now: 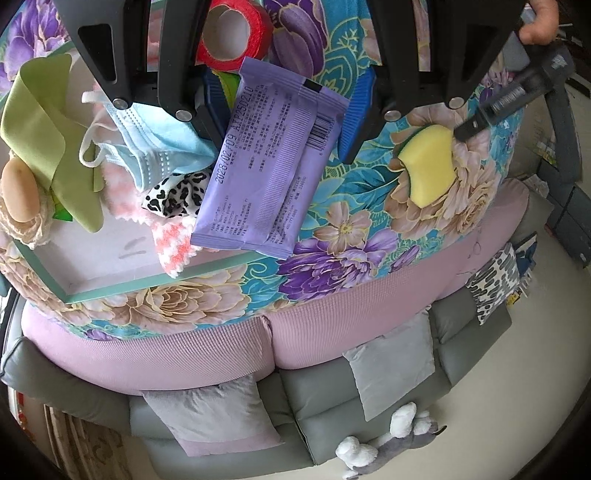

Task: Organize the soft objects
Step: 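Lift the purple packet and yellow sponge and carry them over the tray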

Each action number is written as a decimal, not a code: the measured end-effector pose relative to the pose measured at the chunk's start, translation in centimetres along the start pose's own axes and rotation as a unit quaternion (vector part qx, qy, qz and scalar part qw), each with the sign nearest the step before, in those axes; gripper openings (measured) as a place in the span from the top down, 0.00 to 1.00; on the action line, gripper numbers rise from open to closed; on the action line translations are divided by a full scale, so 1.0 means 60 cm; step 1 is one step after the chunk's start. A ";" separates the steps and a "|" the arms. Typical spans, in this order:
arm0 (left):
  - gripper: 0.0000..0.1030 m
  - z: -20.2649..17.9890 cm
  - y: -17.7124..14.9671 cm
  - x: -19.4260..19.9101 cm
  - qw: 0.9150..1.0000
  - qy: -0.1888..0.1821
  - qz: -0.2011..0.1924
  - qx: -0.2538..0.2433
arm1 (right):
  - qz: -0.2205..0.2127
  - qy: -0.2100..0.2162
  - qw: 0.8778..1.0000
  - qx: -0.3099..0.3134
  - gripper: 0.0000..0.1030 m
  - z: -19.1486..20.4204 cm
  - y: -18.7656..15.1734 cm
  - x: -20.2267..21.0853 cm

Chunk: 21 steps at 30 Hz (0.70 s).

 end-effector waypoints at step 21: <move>0.34 -0.032 0.026 -0.102 0.999 0.010 0.030 0.031 | -0.002 0.001 1.000 -0.008 0.43 -0.020 0.012 0.002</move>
Point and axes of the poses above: each gripper's, at about its wrist camera, not at the fingertips, and x roughly against the way its jaws point, z to its left, y to its top, the point moved 10 cm from there along -x, roughly the way its jaws point
